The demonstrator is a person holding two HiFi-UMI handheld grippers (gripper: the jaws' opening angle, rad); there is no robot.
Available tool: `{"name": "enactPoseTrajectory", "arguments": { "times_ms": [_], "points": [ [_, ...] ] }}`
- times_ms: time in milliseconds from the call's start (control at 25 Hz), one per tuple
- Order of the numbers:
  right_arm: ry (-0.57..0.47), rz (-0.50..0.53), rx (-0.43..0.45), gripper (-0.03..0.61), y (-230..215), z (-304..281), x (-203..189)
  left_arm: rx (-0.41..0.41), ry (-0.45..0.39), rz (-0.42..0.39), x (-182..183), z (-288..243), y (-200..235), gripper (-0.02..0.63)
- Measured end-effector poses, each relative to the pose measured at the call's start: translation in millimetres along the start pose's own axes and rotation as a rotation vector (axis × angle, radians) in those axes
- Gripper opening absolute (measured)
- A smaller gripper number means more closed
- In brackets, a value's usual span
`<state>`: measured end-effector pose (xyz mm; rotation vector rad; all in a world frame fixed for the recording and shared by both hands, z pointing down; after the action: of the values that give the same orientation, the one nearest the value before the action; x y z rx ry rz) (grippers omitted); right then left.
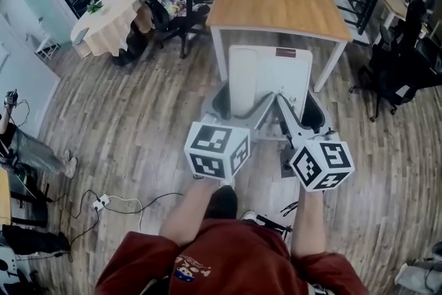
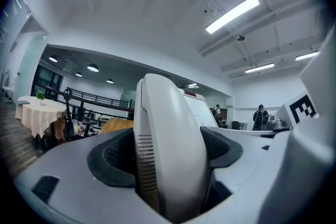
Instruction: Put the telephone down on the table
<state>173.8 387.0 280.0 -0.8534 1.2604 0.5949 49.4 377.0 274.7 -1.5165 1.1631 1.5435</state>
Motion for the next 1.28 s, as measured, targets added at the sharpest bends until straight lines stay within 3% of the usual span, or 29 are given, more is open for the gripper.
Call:
{"name": "enactPoseTrajectory", "arguments": {
  "times_ms": [840, 1280],
  "points": [
    [0.051, 0.055, -0.009, 0.284, -14.4, -193.8, -6.7, -0.011, -0.022, 0.075, 26.1, -114.8, 155.3, 0.393],
    [0.017, 0.071, -0.053, 0.284, -18.5, -242.5, 1.6, -0.059, -0.040, 0.061, 45.6, -150.2, 192.2, 0.393]
  ]
}}
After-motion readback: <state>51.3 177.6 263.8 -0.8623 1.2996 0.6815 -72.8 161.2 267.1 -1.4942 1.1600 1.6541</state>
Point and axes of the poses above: the fingertips, and each gripper's own axes: z backward along the fingers, y to its left, x out of its top, the point moved 4 cm from there along z, backward along the fingers, and after that the axes turned 7 degrees about x, right-handed, at the moved point
